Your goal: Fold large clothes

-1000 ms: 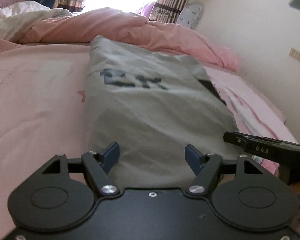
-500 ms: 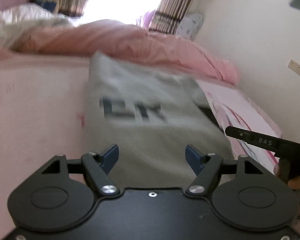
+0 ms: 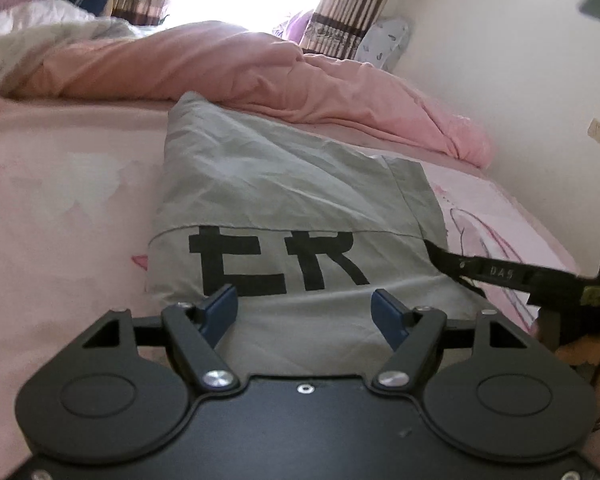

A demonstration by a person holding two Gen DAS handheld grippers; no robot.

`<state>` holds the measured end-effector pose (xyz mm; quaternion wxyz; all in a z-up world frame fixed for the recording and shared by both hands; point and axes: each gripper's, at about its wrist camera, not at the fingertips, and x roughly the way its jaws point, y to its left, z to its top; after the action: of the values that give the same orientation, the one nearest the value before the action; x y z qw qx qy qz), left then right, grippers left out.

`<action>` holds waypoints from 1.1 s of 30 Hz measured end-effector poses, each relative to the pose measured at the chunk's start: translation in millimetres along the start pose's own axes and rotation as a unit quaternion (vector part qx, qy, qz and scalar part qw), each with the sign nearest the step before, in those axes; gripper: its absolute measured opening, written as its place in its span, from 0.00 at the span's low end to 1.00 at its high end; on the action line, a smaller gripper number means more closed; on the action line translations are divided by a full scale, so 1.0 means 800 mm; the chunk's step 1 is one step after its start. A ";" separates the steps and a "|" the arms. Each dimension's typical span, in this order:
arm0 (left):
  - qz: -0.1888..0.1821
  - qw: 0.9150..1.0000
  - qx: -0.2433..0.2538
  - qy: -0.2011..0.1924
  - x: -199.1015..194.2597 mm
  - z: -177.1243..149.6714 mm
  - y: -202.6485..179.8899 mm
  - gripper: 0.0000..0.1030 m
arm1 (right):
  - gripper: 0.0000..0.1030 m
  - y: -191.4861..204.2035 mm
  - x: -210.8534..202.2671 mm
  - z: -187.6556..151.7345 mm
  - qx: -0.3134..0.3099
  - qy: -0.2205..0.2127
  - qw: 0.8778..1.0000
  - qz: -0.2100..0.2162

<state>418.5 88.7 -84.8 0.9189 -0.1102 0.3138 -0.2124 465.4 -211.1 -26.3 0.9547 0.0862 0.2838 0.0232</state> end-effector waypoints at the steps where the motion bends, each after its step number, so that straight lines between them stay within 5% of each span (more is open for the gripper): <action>1: -0.003 1.000 -0.006 0.000 0.000 0.000 0.002 0.71 | 0.20 -0.002 0.000 0.000 0.005 0.002 1.000 0.003; 8: 0.006 1.000 -0.008 -0.013 -0.039 0.000 -0.017 0.71 | 0.22 0.004 -0.051 0.005 0.005 -0.009 1.000 0.010; 17: 0.045 0.999 0.010 -0.025 -0.112 -0.067 -0.046 0.71 | 0.25 0.028 -0.139 -0.044 -0.029 -0.020 0.999 0.028; 27: 0.063 0.998 0.019 -0.002 -0.096 -0.115 -0.048 0.71 | 0.25 0.017 -0.119 -0.092 -0.013 0.028 0.999 0.008; 33: 0.086 0.995 0.039 -0.012 -0.084 -0.126 -0.047 0.72 | 0.24 0.019 -0.109 -0.116 -0.035 0.006 0.999 0.004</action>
<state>296.1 79.4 -115.0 0.9410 -0.0495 0.3025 -0.1434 341.7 -190.4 -53.4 0.9552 0.0531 0.2886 0.0372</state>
